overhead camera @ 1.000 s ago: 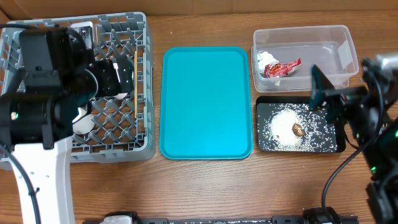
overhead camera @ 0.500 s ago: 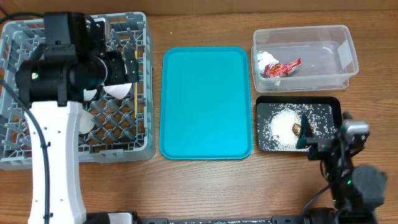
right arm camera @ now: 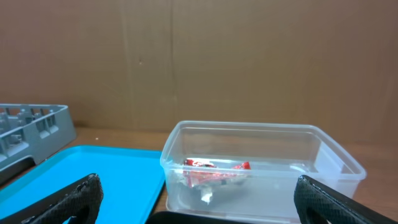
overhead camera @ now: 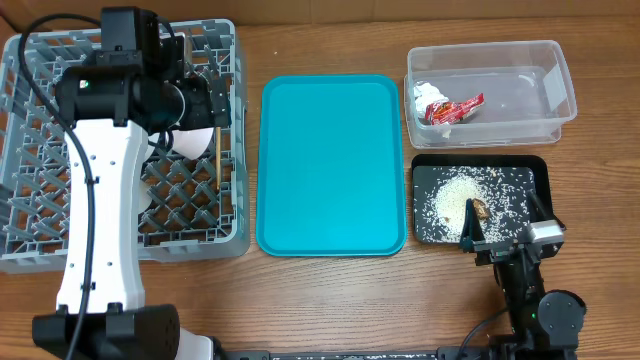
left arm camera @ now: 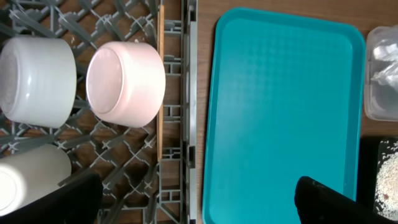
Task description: Sort waste into correct bins and load items into the dishwasher
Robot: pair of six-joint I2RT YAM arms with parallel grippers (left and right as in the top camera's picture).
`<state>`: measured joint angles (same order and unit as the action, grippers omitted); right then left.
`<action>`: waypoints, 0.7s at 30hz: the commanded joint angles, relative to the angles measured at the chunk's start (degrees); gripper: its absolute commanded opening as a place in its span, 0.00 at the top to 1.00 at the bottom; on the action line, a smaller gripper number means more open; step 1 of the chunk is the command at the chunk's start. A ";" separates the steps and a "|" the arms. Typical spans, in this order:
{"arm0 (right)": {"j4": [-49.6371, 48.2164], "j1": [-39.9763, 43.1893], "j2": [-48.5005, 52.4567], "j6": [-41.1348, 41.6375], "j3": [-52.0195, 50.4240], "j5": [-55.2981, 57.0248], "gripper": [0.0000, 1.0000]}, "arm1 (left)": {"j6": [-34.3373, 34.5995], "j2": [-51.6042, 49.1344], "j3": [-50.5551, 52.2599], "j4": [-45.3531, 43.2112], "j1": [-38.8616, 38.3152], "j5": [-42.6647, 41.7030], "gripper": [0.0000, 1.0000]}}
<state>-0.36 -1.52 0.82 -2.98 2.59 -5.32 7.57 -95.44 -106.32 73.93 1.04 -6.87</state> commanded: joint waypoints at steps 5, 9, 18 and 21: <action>3.04 0.09 -0.66 -0.07 -2.12 -0.81 0.00 | 0.81 -3.54 0.09 -0.04 0.02 -0.20 0.00; 4.57 0.09 -0.48 -0.07 -2.12 -0.76 0.00 | 0.81 -4.66 0.09 -0.04 0.02 -0.22 0.00; 4.57 0.09 -0.48 -0.07 -2.12 -0.76 0.00 | 0.81 -4.96 0.09 -0.07 0.02 -0.22 0.00; 4.57 0.09 -0.48 -0.07 -2.12 -0.79 0.00 | 0.83 -4.94 0.13 -0.11 0.24 -0.83 0.00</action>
<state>4.38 -1.52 0.69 -3.01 1.06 -5.80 7.57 -100.20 -106.32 73.93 1.04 -6.87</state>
